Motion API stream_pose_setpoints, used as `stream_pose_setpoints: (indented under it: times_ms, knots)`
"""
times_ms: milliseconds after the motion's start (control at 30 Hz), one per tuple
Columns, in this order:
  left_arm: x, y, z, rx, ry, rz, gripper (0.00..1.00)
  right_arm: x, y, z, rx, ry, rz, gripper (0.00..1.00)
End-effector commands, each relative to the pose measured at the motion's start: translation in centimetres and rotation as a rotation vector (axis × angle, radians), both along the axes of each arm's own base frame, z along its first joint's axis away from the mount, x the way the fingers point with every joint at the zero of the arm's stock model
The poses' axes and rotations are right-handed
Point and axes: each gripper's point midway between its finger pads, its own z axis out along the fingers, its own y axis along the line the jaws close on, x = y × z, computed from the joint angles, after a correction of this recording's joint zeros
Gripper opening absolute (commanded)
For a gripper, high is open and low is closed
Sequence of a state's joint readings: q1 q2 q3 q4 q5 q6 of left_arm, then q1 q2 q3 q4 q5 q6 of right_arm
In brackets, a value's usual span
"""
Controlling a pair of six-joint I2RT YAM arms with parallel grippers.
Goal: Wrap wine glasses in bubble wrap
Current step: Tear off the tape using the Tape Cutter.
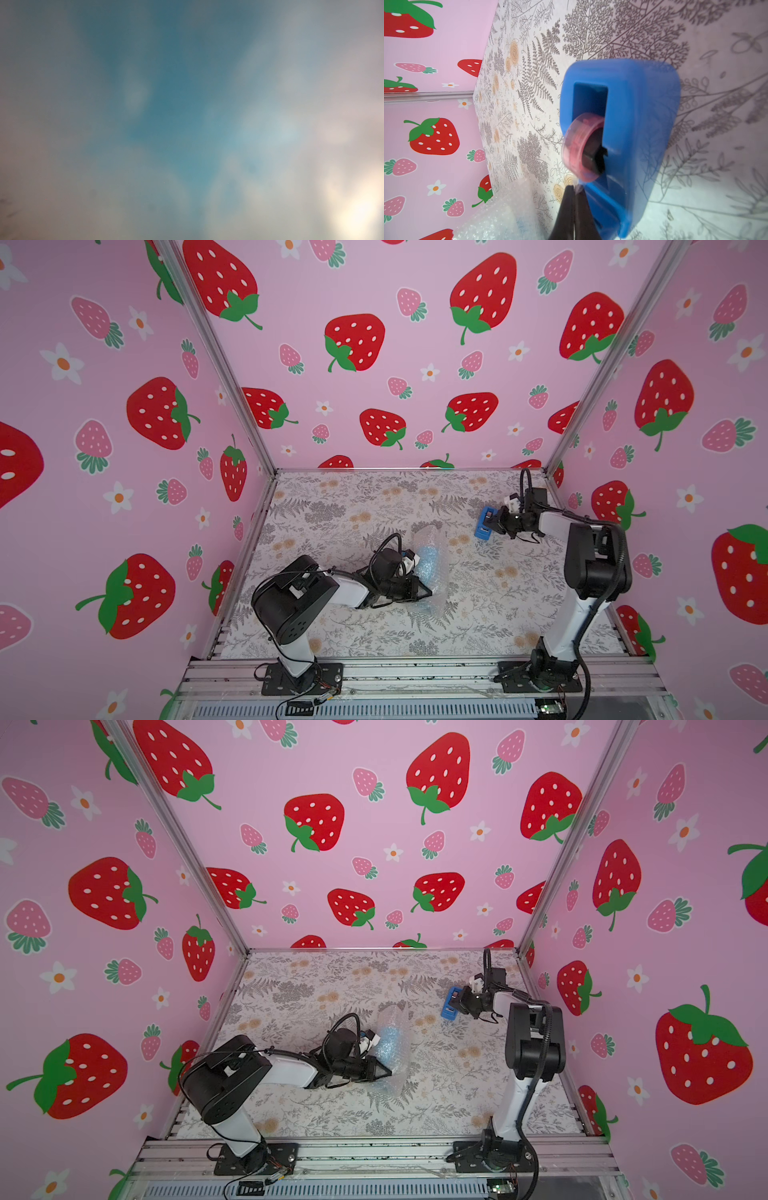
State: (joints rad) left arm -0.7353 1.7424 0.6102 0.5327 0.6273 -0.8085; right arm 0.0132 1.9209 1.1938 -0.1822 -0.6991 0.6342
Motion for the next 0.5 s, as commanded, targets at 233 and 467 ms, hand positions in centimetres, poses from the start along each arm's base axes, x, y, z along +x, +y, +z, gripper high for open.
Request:
stream_pose_setpoints:
  times_ms: [233,467]
  knots:
    - [-1.0,2.5,-4.7,0.145,0.065,0.04,0.07,-3.8,2.0,3.0,0.063,0.005,0.056,0.0]
    - [-1.1,2.6,-4.9,0.14,0.068,0.045,0.07,-5.8,2.4,2.1,0.067,0.033,0.072,0.0]
